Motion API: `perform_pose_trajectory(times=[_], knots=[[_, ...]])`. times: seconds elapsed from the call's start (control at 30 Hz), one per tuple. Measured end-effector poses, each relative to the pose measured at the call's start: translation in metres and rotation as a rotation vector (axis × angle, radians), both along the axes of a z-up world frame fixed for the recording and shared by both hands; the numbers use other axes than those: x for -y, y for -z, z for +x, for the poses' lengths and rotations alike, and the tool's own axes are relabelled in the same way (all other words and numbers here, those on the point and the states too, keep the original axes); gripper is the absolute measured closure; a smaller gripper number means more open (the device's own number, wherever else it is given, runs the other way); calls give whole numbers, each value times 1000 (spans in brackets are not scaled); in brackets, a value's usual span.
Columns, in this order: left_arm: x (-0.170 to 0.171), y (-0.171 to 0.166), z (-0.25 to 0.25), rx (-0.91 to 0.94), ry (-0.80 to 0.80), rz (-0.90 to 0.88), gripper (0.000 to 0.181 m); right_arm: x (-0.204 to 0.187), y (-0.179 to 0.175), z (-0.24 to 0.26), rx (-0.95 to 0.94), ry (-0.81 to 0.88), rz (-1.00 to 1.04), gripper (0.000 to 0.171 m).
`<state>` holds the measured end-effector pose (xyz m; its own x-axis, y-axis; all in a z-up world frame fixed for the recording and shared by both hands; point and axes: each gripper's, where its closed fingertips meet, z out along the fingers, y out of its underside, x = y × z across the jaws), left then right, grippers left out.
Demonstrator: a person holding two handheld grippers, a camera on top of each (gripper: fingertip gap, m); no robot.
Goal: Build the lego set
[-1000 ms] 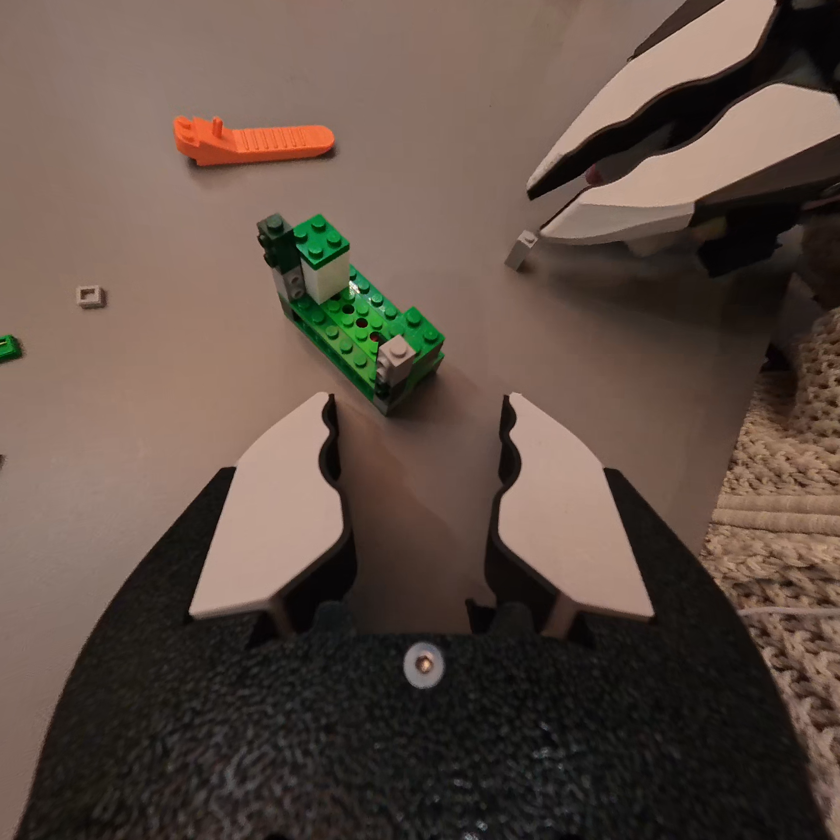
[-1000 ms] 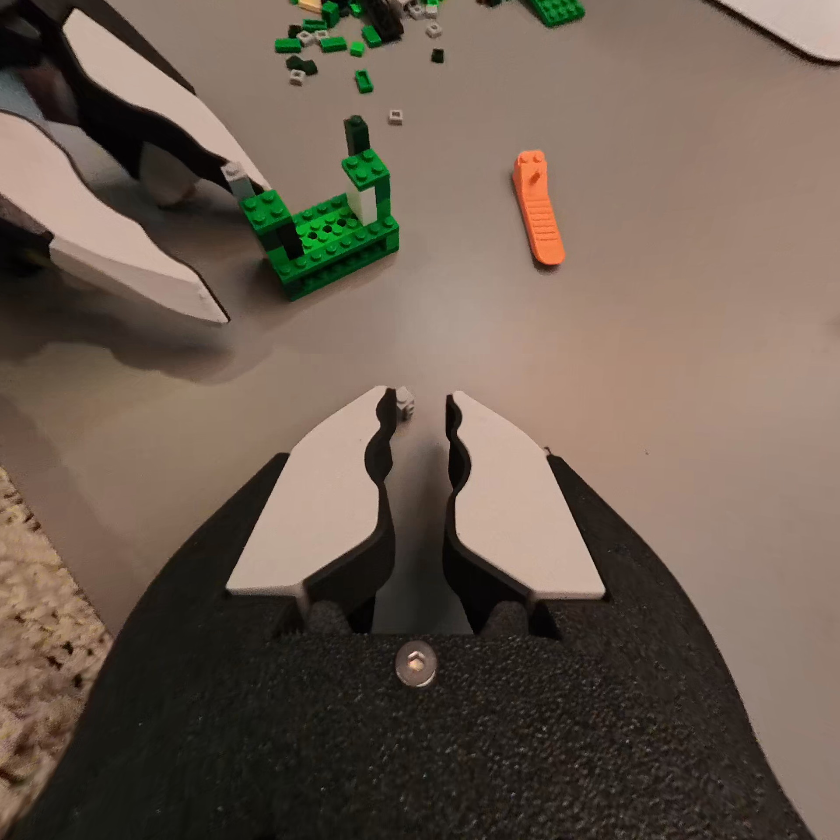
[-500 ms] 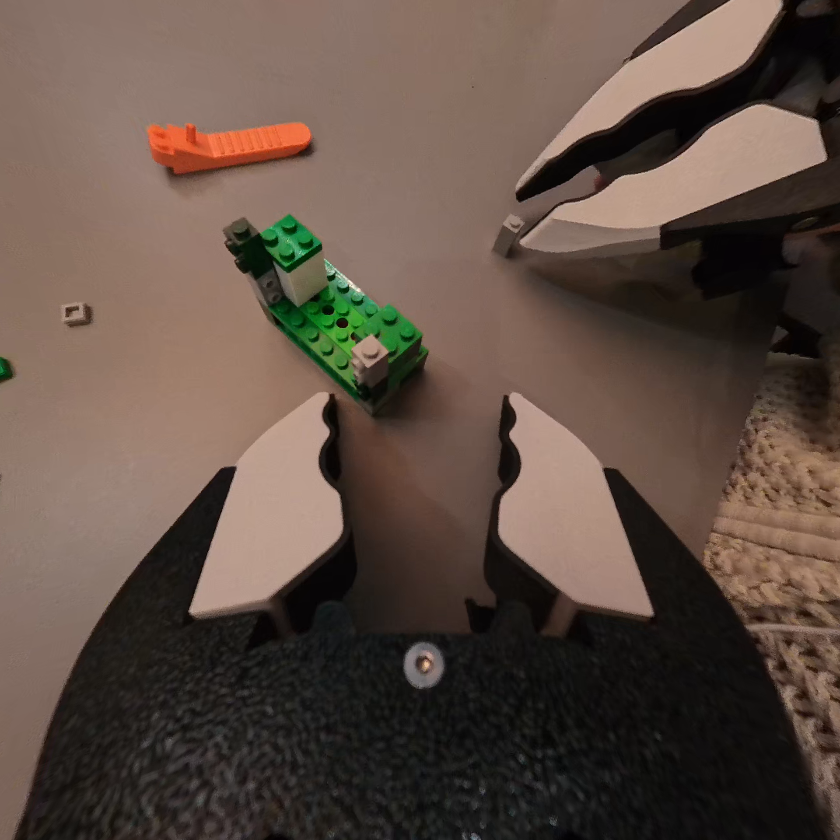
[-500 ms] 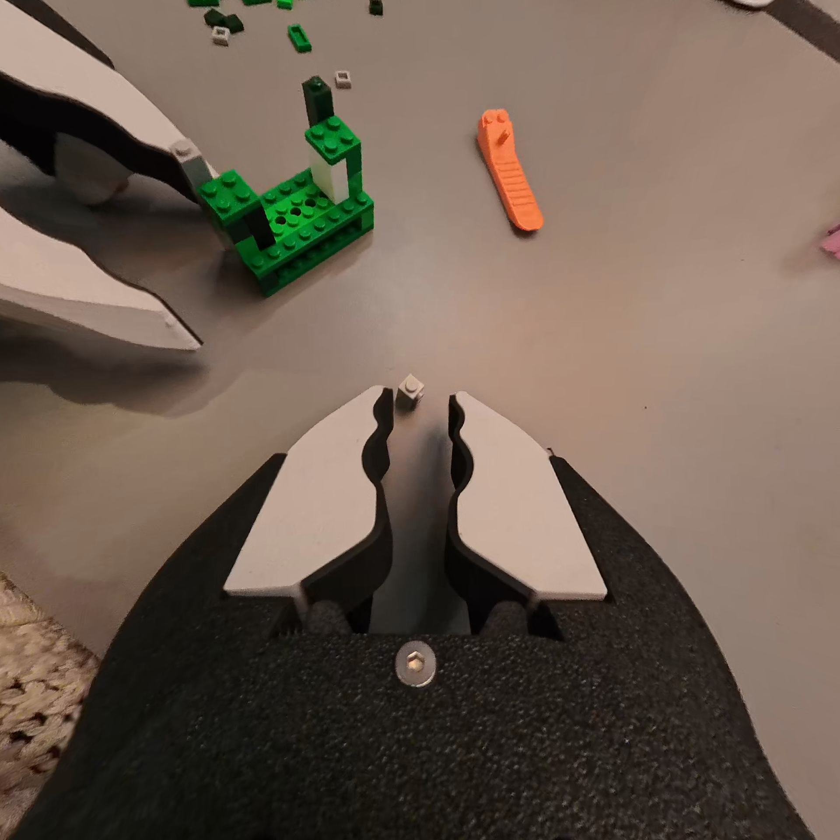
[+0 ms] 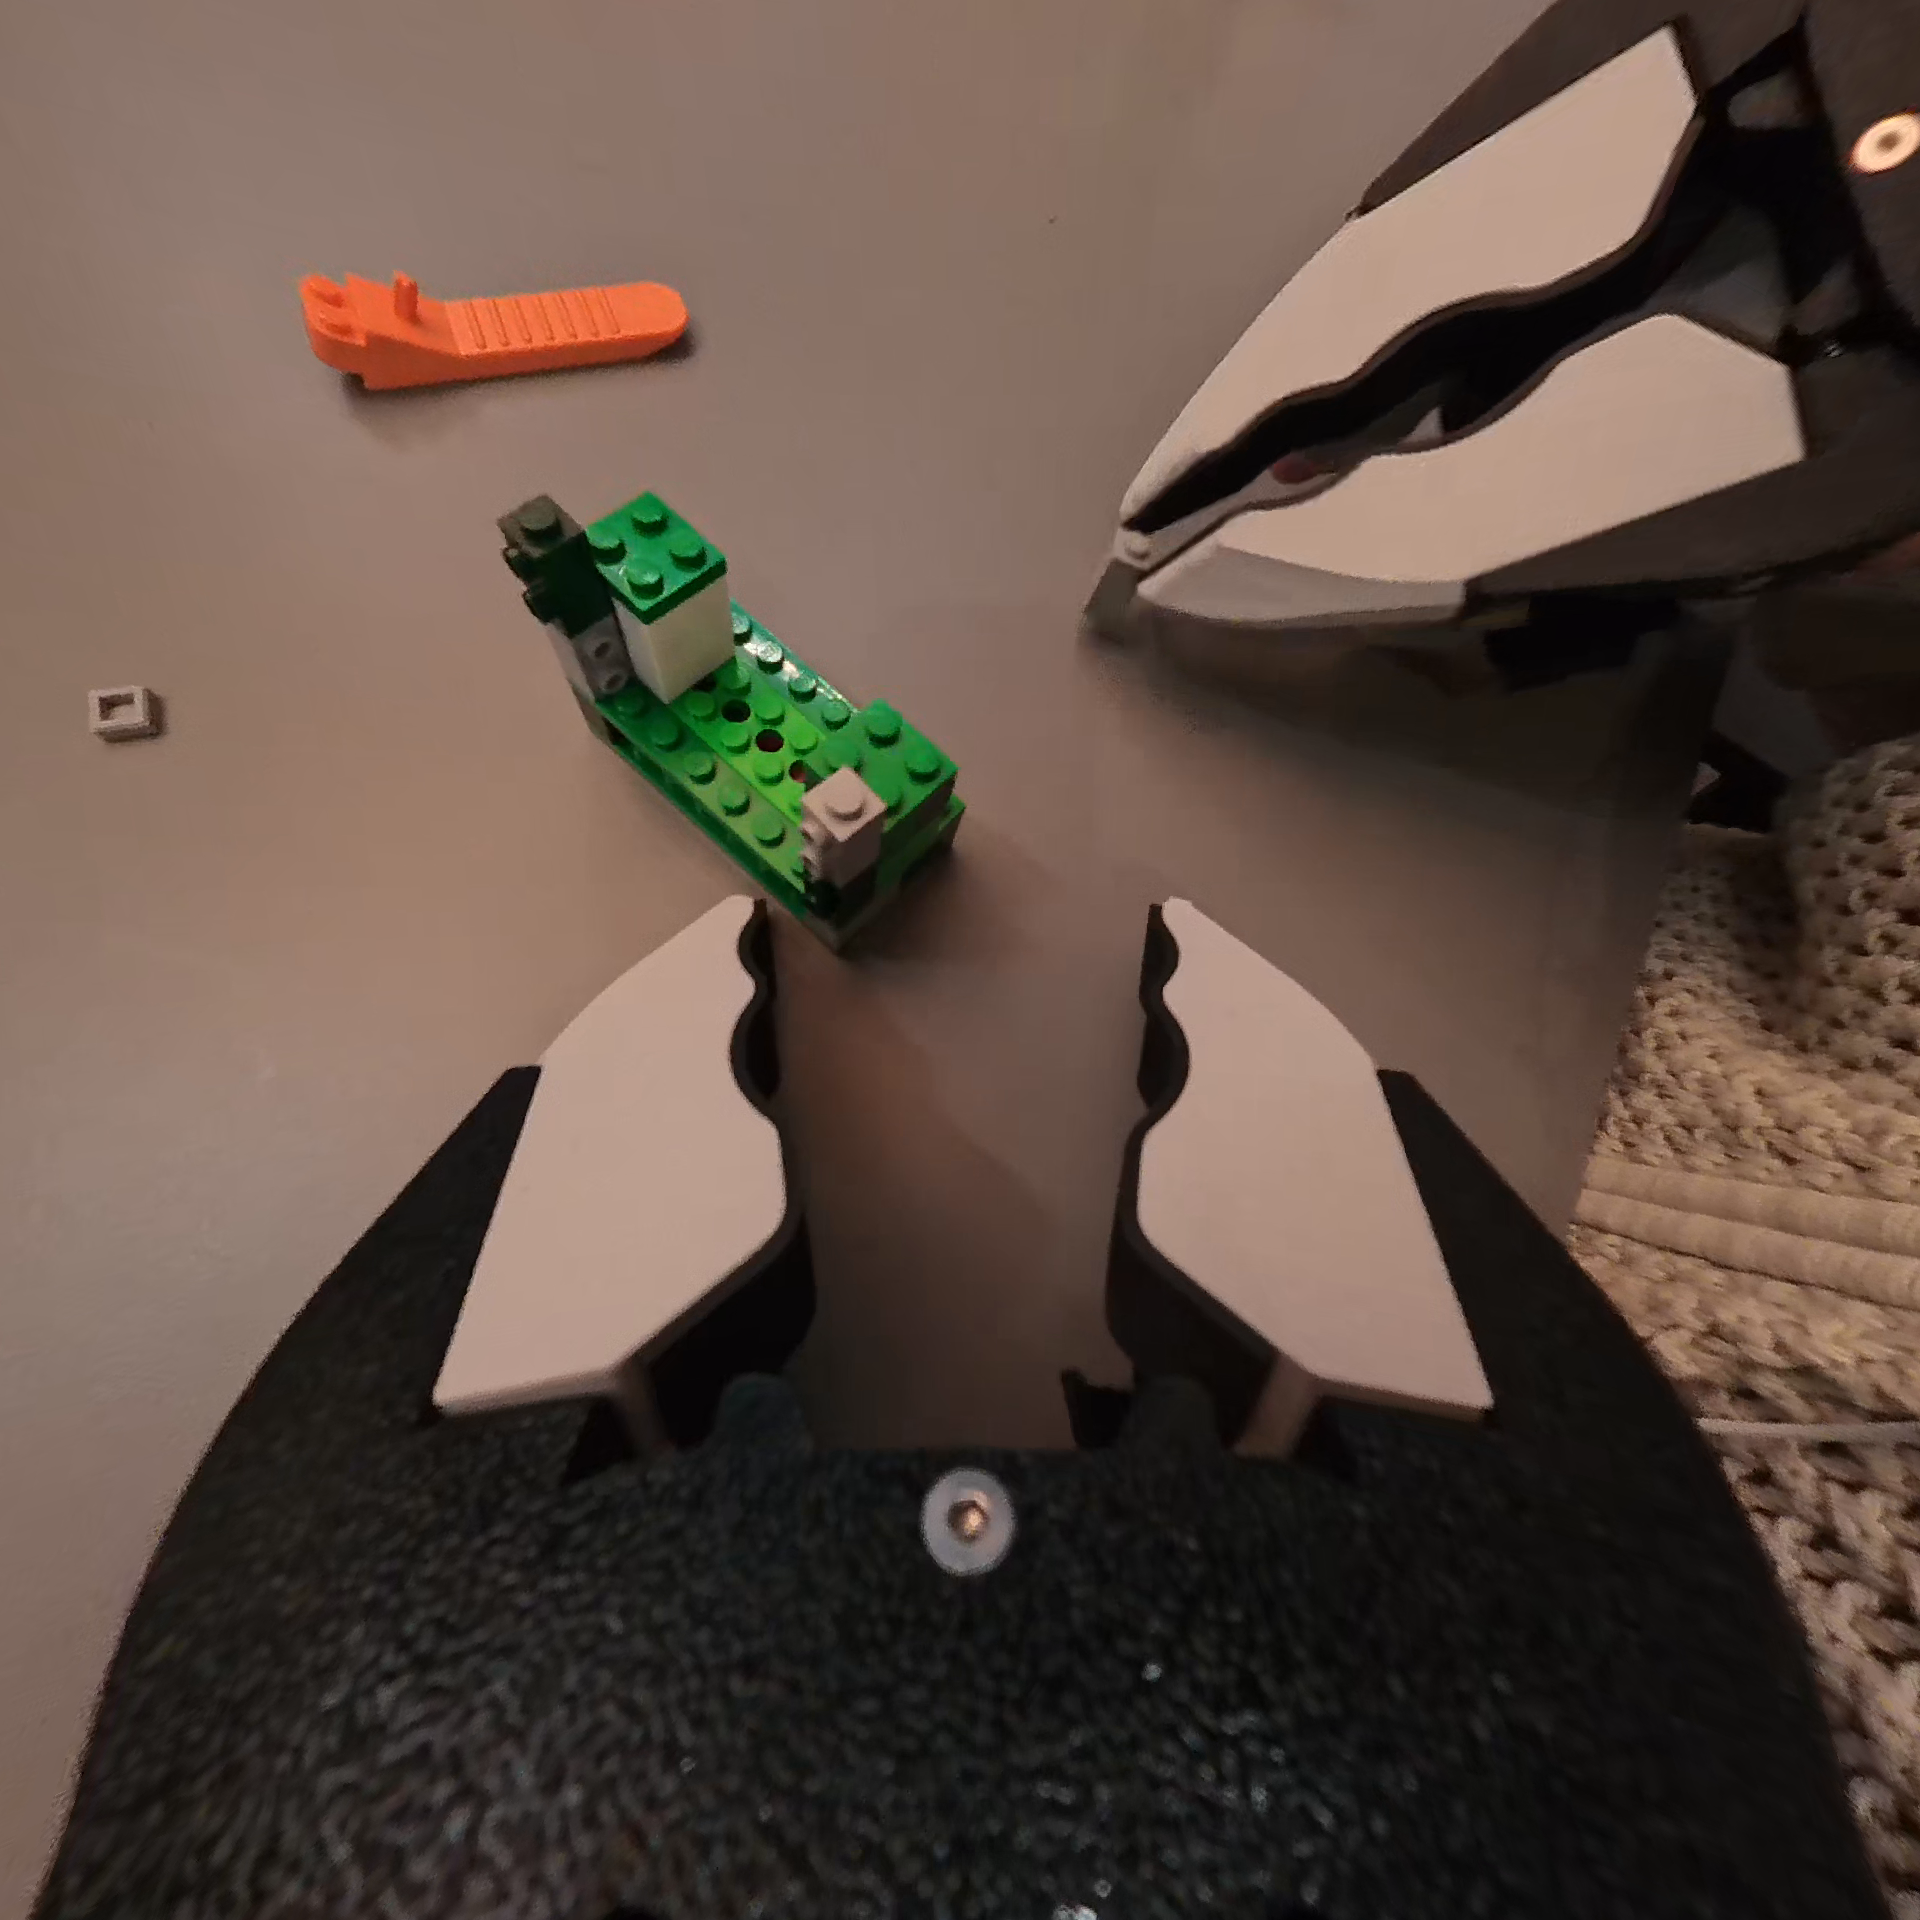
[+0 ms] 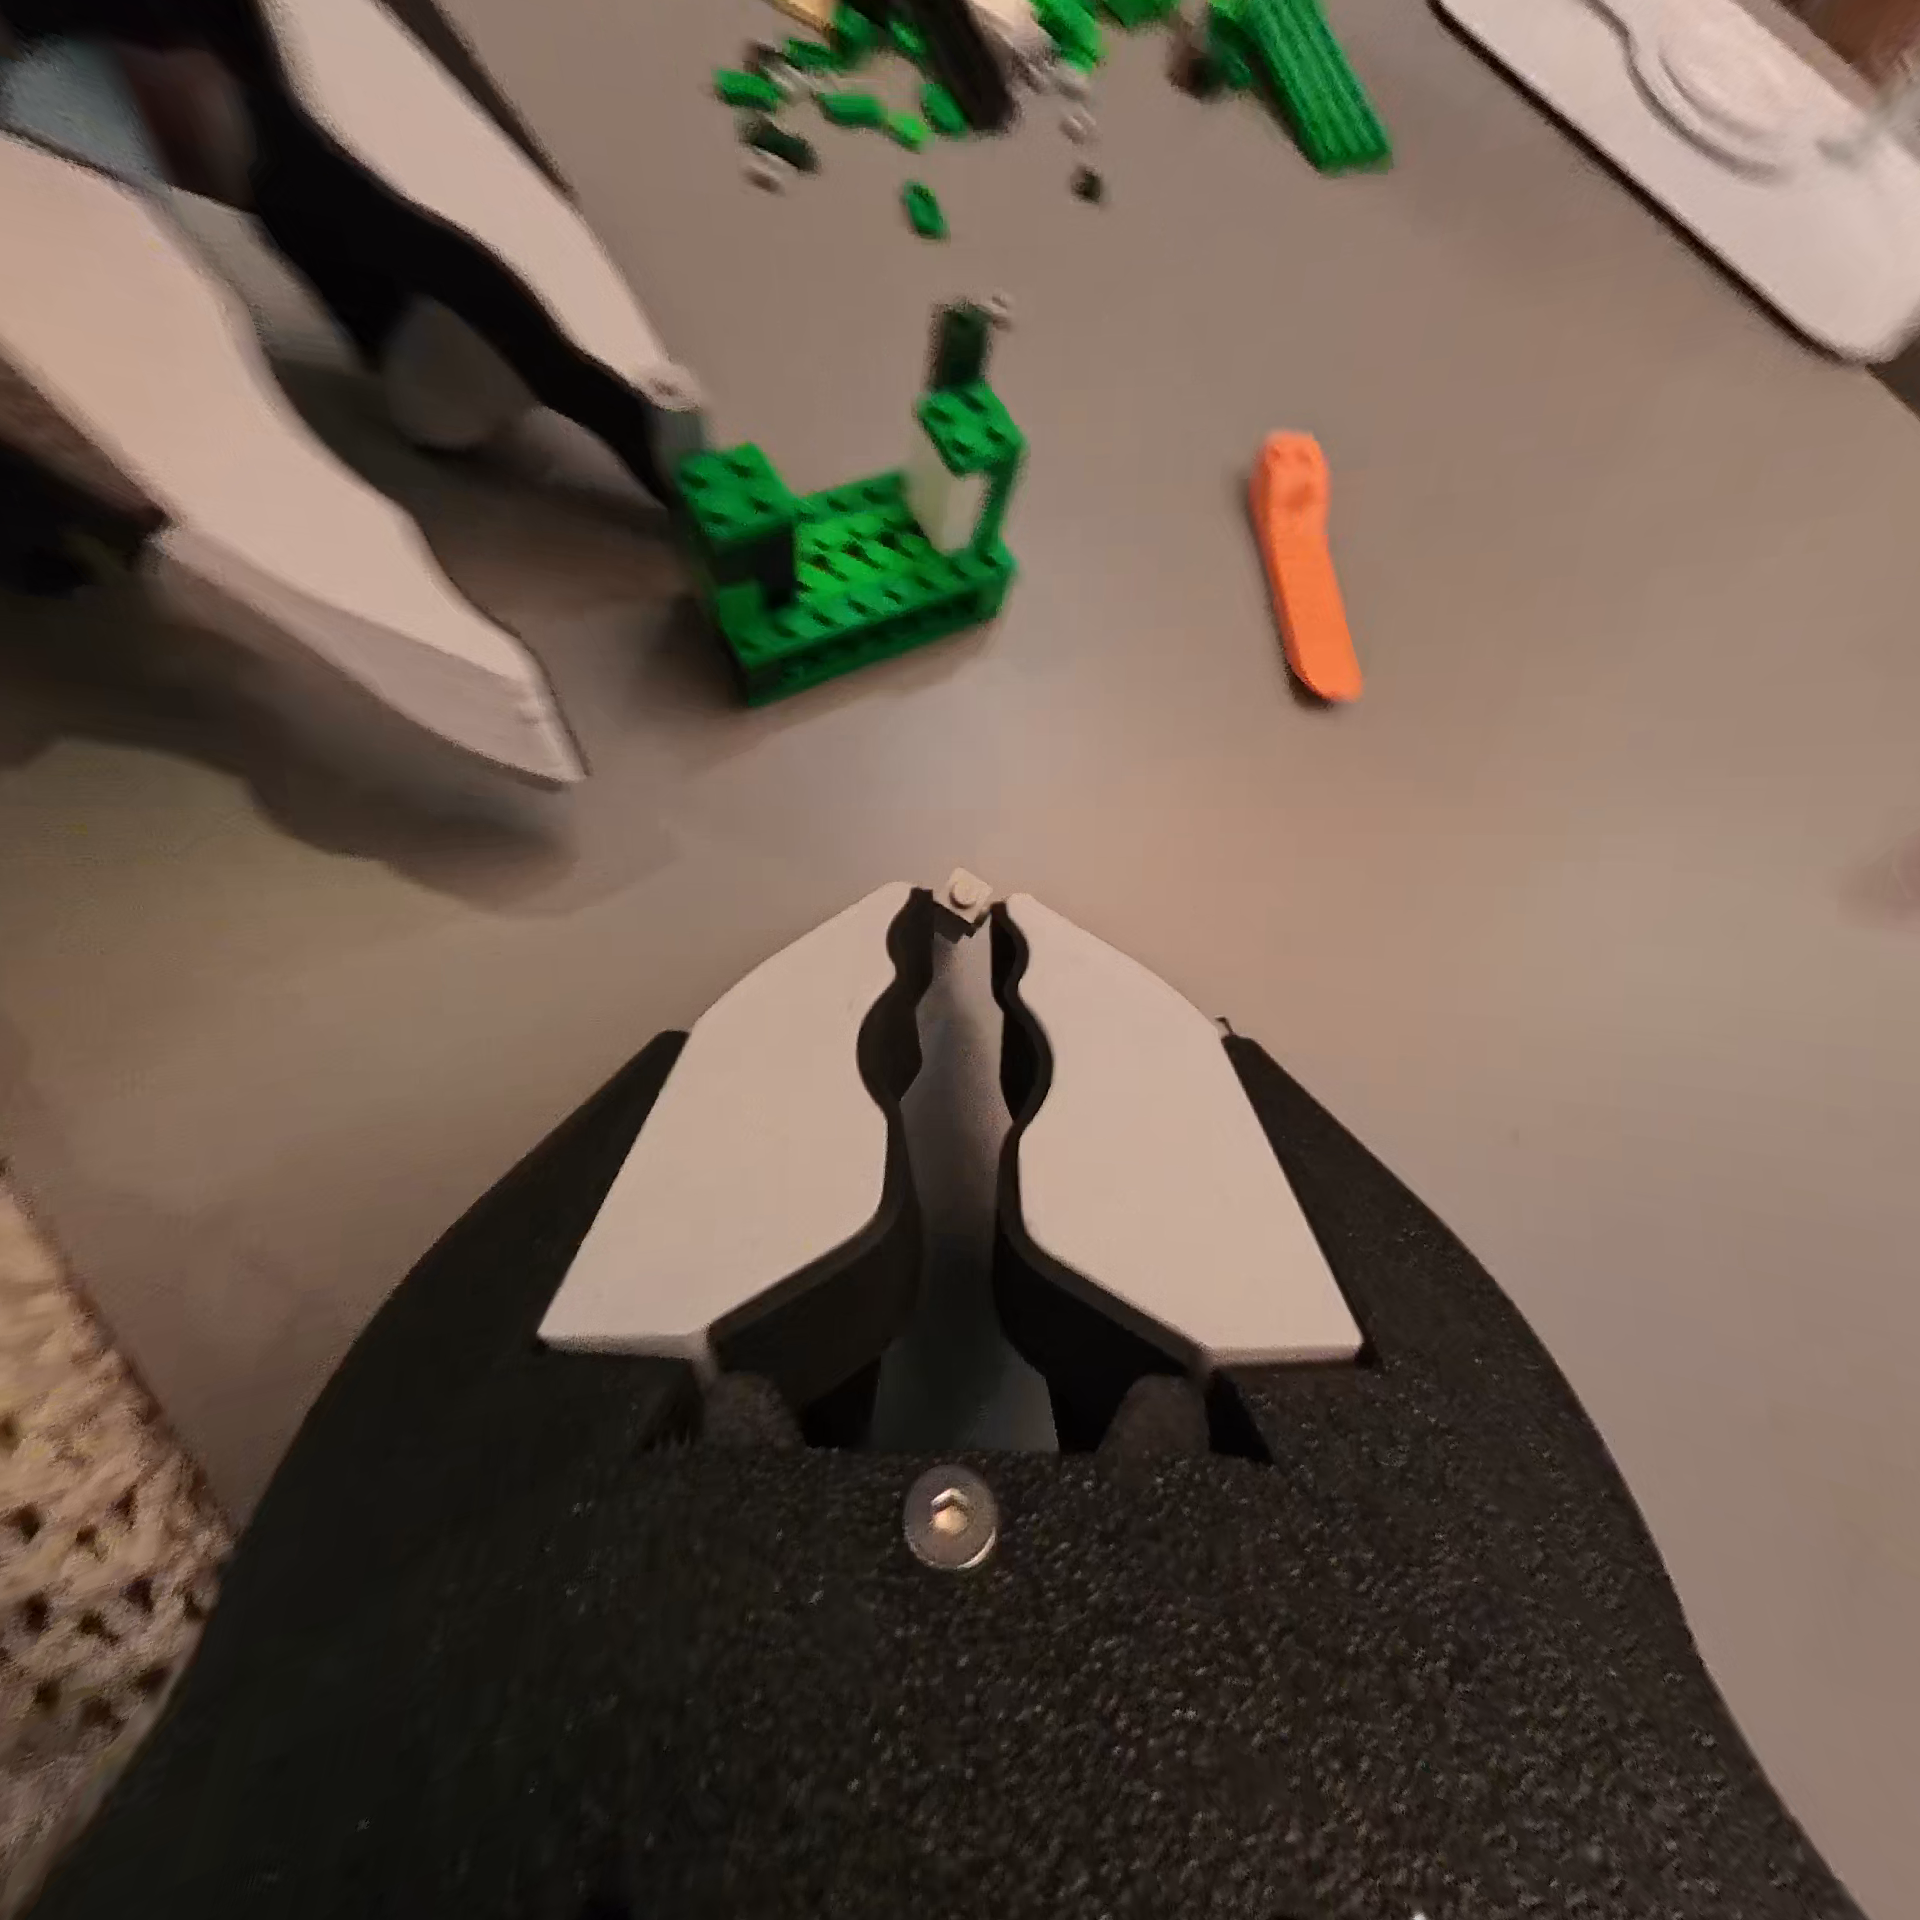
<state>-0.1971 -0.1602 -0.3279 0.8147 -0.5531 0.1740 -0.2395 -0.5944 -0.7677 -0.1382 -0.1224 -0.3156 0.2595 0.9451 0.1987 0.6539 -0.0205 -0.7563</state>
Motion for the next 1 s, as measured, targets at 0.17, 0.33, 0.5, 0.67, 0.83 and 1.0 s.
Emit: perform_pose_trajectory(times=[0.17,0.33,0.5,0.67,0.83,1.0], knots=[[-1,-1,-3,6,-21,6,117,17,-25,-30,-154,-325,-59,161],[-3,-2,-6,-4,-49,16,118,17,-25,-49,-82,-578,-27,161],[-4,1,-7,-30,-56,8,119,19,-14,-54,2,-706,-14,161],[-4,1,-7,-33,-58,9,119,20,-16,-57,8,-748,-4,161],[-4,1,-7,-31,-59,9,120,25,-12,-60,38,-806,13,161],[-4,1,-6,-23,-53,6,120,25,-11,-61,56,-842,27,161]])
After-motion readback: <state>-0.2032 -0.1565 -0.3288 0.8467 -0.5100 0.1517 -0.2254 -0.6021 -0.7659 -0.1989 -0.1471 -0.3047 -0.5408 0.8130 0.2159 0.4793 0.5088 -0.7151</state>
